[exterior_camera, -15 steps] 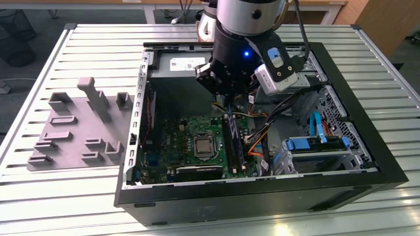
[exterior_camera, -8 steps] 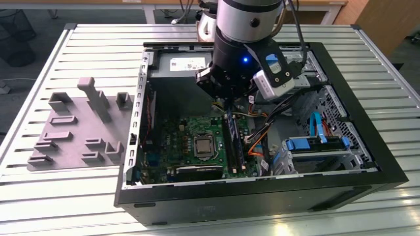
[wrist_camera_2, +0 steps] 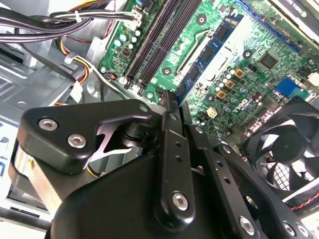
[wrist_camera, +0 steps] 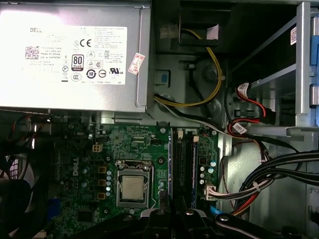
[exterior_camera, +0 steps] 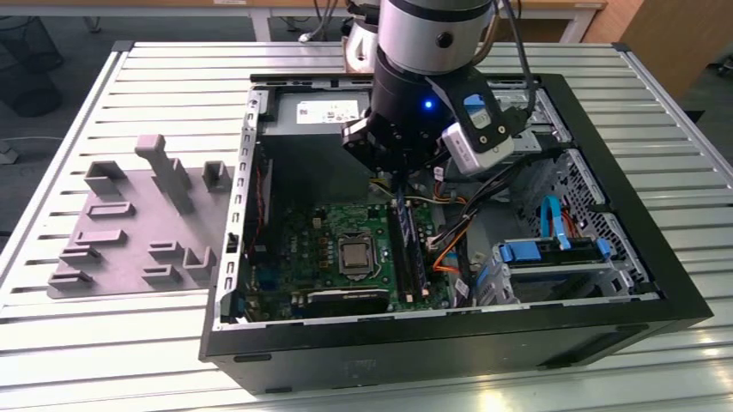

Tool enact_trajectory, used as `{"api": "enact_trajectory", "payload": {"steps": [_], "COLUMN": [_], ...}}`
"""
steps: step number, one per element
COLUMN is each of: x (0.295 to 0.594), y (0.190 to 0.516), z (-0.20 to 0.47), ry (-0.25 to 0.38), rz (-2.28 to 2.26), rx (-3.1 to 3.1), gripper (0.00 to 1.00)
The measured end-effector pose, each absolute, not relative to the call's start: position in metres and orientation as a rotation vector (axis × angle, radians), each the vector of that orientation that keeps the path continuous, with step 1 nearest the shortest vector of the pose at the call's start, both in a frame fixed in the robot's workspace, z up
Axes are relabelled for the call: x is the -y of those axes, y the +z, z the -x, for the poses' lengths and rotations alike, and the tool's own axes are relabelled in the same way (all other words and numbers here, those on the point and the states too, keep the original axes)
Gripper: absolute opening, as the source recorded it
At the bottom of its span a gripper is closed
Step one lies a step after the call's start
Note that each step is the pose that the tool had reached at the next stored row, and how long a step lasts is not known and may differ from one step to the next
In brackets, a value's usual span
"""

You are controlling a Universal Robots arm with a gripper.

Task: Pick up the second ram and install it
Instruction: 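Insert the second ram into the second slot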

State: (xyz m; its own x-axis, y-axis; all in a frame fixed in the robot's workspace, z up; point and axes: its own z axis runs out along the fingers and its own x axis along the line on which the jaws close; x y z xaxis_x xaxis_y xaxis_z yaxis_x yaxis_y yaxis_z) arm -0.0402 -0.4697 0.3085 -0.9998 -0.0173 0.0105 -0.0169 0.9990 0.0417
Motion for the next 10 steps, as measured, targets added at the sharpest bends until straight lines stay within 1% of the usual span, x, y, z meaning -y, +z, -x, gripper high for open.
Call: {"api": "enact_trajectory", "payload": {"steps": [10], "x": [0.4697], "y": [0.2989], "z": [0.0392], "ry": [-0.065], "rz": [-0.026], "rx": [3.117], "gripper": [0.14]}}
